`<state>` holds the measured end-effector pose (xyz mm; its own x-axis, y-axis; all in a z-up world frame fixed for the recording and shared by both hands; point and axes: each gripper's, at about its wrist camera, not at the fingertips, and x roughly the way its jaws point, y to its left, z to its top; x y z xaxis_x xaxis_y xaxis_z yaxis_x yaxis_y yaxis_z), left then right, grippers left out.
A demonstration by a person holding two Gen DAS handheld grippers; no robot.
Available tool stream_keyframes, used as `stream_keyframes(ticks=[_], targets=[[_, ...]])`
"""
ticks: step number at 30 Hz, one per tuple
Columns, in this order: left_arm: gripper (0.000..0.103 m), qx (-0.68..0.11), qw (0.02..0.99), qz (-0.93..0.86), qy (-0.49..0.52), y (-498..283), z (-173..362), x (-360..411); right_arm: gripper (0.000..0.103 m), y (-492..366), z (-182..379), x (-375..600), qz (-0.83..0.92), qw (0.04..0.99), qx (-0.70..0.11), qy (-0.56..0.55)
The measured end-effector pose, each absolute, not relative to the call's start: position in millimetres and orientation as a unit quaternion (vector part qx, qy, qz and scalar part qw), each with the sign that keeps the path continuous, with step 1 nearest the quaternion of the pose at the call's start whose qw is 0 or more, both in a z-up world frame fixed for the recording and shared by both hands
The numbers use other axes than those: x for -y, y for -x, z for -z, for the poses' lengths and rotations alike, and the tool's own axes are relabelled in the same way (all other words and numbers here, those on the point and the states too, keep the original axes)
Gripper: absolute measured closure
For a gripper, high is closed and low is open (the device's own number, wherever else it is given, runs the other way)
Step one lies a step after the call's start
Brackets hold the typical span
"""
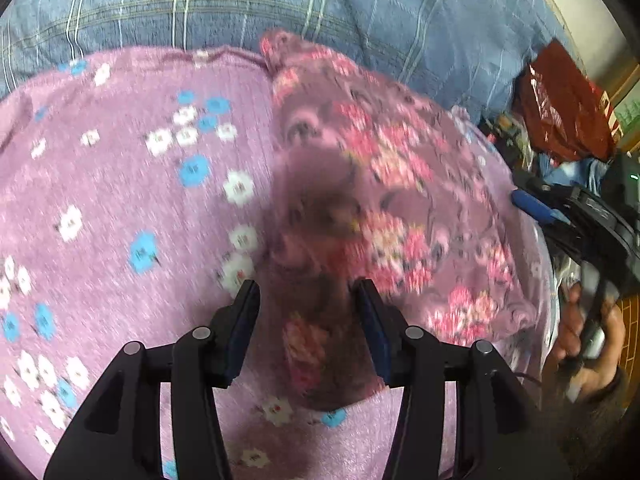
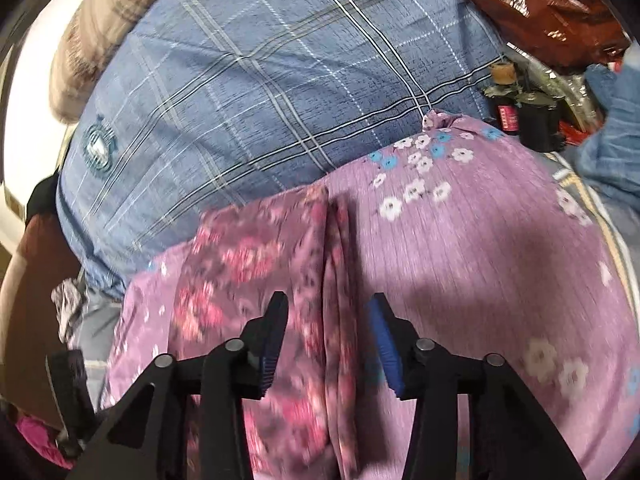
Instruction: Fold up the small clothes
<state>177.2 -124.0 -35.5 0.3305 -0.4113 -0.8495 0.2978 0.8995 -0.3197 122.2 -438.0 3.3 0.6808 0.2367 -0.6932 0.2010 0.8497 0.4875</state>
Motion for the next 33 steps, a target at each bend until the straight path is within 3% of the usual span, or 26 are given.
stream_keyframes(ticks=[2, 10, 11, 12, 14, 16, 17, 20, 24, 26, 27, 31, 32, 33], targets=[[0.046, -0.535, 0.811, 0.223, 0.072, -193, 28, 118, 0.055, -143, 1, 443, -0.004, 0.866, -0.407, -0.289], [0.044, -0.594, 0.756, 0.245, 0.126, -284, 31, 143, 0.05, -216, 27, 440, -0.002, 0.844, -0.426, -0.326], [0.044, -0.596, 0.752, 0.248, 0.129, -291, 32, 148, 0.058, -224, 31, 434, -0.012, 0.843, -0.438, -0.313], [0.044, -0.594, 0.754, 0.249, 0.129, -295, 32, 152, 0.091, -233, 31, 425, -0.029, 0.844, -0.453, -0.286], [0.044, -0.584, 0.764, 0.241, 0.131, -302, 32, 156, 0.094, -235, 15, 409, -0.038, 0.871, -0.438, -0.22], [0.043, -0.591, 0.762, 0.225, 0.141, -312, 44, 158, 0.095, -224, -2, 416, -0.048, 0.901, -0.366, -0.229], [0.043, -0.604, 0.753, 0.219, 0.145, -317, 51, 159, 0.099, -227, 4, 424, -0.02, 0.896, -0.375, -0.235], [0.043, -0.615, 0.731, 0.225, 0.19, -313, 56, 148, 0.097, -239, 41, 434, -0.001, 0.851, -0.468, -0.238], [0.043, -0.596, 0.744, 0.236, 0.191, -288, 41, 125, 0.084, -198, 25, 455, -0.036, 0.862, -0.407, -0.3], [0.043, -0.597, 0.732, 0.249, 0.215, -276, 41, 118, 0.053, -178, 24, 464, -0.041, 0.855, -0.399, -0.329], [0.043, -0.599, 0.722, 0.259, 0.231, -269, 42, 115, 0.046, -173, 25, 466, -0.04, 0.854, -0.397, -0.334], [0.041, -0.611, 0.716, 0.261, 0.215, -238, 46, 128, 0.045, -161, 37, 445, -0.084, 0.84, -0.418, -0.336], [0.041, -0.612, 0.727, 0.248, 0.188, -235, 47, 130, 0.05, -159, 39, 436, -0.088, 0.843, -0.423, -0.32], [0.041, -0.614, 0.738, 0.234, 0.155, -232, 48, 135, 0.075, -156, 40, 424, -0.07, 0.856, -0.436, -0.27]])
